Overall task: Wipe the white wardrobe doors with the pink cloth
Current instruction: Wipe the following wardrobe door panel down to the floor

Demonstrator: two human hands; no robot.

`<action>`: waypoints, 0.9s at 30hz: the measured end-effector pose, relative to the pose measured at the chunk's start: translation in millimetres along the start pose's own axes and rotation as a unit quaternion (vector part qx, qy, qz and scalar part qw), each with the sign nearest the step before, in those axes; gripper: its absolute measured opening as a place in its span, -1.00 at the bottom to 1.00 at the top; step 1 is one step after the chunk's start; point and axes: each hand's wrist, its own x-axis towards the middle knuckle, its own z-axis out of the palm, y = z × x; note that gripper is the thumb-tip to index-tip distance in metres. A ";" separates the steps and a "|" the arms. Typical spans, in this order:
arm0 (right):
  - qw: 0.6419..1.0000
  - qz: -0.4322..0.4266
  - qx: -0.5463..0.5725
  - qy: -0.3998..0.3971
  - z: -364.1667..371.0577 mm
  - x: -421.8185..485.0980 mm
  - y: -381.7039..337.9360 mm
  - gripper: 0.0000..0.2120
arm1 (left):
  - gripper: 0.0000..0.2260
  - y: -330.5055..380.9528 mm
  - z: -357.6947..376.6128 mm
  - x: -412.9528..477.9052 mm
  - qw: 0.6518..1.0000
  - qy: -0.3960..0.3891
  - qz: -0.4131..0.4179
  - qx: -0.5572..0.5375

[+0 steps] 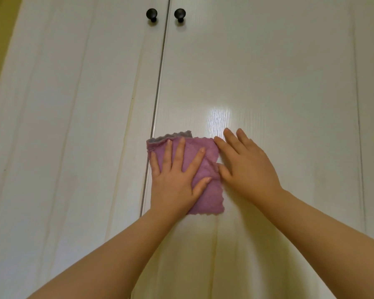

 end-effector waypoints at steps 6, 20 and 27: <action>1.000 0.002 0.019 0.012 4.5 -2.8 -2.7 -0.43 | -0.62 -0.2 1.9 -28.6 0.995 0.067 0.022 -0.070; 1.000 -0.007 0.016 0.004 -11.5 -11.2 9.0 -0.46 | -0.59 -25.5 -17.8 -61.6 0.976 -0.050 0.198 -0.079; 0.995 0.047 -0.041 0.075 -15.3 -31.2 41.5 -0.50 | -0.56 -36.6 -24.0 10.8 0.997 -0.015 0.063 -0.050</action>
